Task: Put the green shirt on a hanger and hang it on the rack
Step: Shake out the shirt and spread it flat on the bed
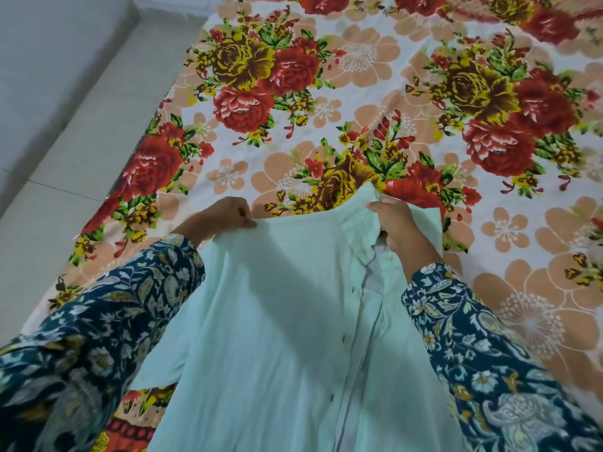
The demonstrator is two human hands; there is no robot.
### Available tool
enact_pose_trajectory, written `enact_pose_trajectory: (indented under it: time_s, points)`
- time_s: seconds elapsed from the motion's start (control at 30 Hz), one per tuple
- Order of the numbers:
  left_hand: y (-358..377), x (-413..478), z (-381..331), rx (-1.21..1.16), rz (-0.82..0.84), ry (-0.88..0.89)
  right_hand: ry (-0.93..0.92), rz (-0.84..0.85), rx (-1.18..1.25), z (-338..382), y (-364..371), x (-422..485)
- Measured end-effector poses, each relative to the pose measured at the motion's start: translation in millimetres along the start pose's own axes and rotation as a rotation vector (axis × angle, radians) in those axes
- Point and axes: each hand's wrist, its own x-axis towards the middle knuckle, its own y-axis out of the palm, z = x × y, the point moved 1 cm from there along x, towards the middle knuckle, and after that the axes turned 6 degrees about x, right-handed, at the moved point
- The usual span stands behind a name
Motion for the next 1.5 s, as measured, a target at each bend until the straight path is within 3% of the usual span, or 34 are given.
enact_pose_trajectory:
  time_s: [0.13,0.3,0.37,0.43,0.57,0.7,0.77,0.87,1.0,1.07,1.17,1.23,1.33,1.43,1.5]
  points:
    - [15,11,10,0.138,-0.196,0.001,-0.023,-0.001,-0.057,-3,10,0]
    - [35,1,-14,0.481,-0.453,-0.031,-0.108,-0.010,-0.074,0,3,-15]
    - [50,-10,-42,0.401,-0.588,0.073,-0.189,-0.114,-0.046,-6,-19,-24]
    - [74,-23,-78,0.324,-0.652,0.288,-0.236,-0.275,-0.043,-23,-53,-33]
    - [125,-41,-149,0.351,-0.545,0.655,-0.146,-0.546,-0.364,-64,-129,-55]
    - [168,-47,-208,0.650,-0.412,0.970,-0.077,-0.401,-0.680,-93,-177,-60]
    - [182,-46,-228,0.769,-0.308,1.042,-0.005,-0.318,-0.769,-98,-188,-62]
    - [192,-34,-248,1.024,-0.138,0.970,0.079,-0.166,-0.851,-99,-202,-65]
    - [185,-16,-257,1.079,-0.181,0.988,0.090,-0.055,-0.903,-108,-224,-68]
    - [178,-7,-260,0.994,-0.213,0.997,-0.038,-0.127,-0.749,-111,-238,-68]
    - [169,4,-263,0.687,-0.195,0.863,-0.174,-0.273,-0.323,-106,-252,-70]
    - [168,9,-265,0.556,-0.149,0.768,-0.153,-0.201,-0.132,-101,-255,-71]
    - [169,9,-267,0.539,-0.115,0.713,0.024,-0.010,-0.195,-105,-259,-69]
    - [169,10,-268,0.545,-0.099,0.714,0.153,0.026,-0.097,-107,-266,-65]
    - [169,11,-268,0.518,-0.083,0.718,0.182,0.054,-0.157,-104,-269,-60]
